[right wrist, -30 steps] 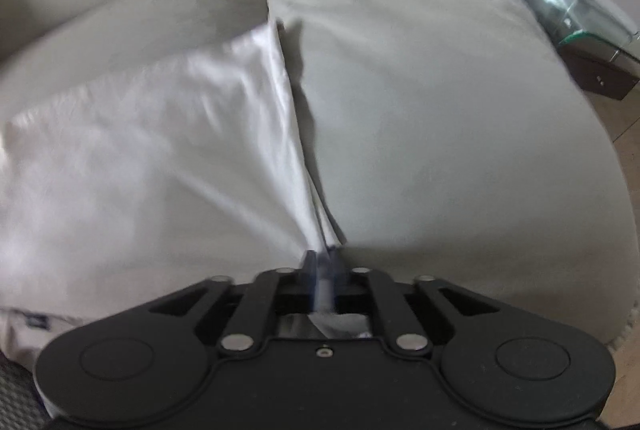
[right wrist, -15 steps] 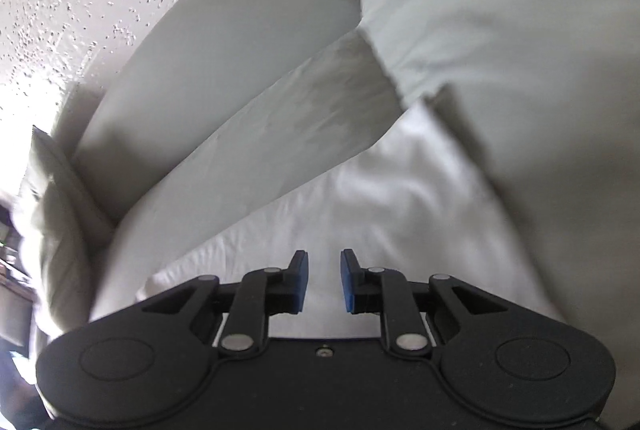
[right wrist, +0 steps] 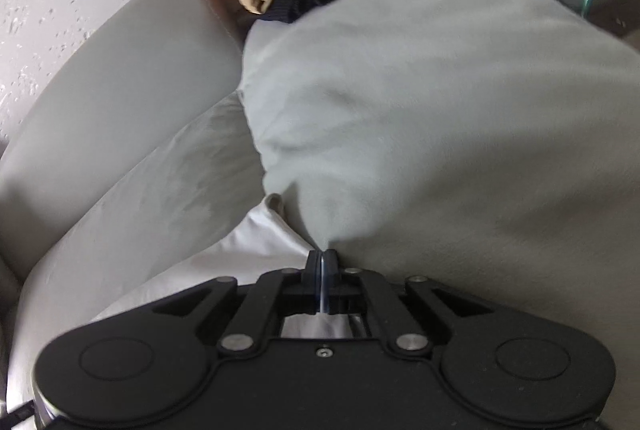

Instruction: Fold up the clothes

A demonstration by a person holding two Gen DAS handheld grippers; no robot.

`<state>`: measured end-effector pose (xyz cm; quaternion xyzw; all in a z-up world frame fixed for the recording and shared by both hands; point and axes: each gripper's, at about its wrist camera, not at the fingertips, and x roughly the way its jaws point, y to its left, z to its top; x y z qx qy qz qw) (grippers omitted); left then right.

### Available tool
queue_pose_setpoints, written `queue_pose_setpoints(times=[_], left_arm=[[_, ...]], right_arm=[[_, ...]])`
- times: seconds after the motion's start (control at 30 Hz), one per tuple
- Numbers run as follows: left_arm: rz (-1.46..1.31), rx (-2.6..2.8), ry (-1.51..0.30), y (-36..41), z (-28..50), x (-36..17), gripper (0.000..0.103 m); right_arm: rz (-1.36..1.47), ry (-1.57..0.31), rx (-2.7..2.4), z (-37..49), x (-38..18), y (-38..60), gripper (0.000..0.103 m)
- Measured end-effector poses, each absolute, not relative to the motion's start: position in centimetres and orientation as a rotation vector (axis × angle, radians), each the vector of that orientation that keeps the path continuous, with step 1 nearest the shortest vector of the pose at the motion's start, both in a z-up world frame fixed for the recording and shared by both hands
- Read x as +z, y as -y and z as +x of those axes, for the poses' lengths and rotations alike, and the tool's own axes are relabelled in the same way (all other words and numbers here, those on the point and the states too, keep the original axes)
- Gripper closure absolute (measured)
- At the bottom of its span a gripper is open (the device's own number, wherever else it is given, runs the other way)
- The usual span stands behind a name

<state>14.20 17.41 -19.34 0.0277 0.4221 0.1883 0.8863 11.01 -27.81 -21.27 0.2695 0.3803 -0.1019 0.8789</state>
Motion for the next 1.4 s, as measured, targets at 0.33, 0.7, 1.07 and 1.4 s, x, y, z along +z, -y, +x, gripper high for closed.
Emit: queue_pose_setpoints(times=[0.33, 0.7, 1.07, 1.4], left_arm=[[-0.131, -0.024, -0.797, -16.0, 13.2, -16.9, 0.093], [-0.036, -0.017, -0.848, -12.2, 19.6, -22.0, 0.093], [-0.014, 0.239, -0.842, -17.6, 15.3, -18.6, 0.096], [-0.054, 0.100, -0.958, -20.4, 7.4, -17.0, 0.082]], right_arm=[[0.787, -0.787, 0.050, 12.8, -21.2, 27.1, 0.091], [0.787, -0.791, -0.045, 16.8, -25.4, 27.3, 0.099], [0.587, -0.735, -0.197, 13.8, -20.3, 27.6, 0.098], [0.693, -0.867, 0.048, 4.9, -18.4, 26.6, 0.093]])
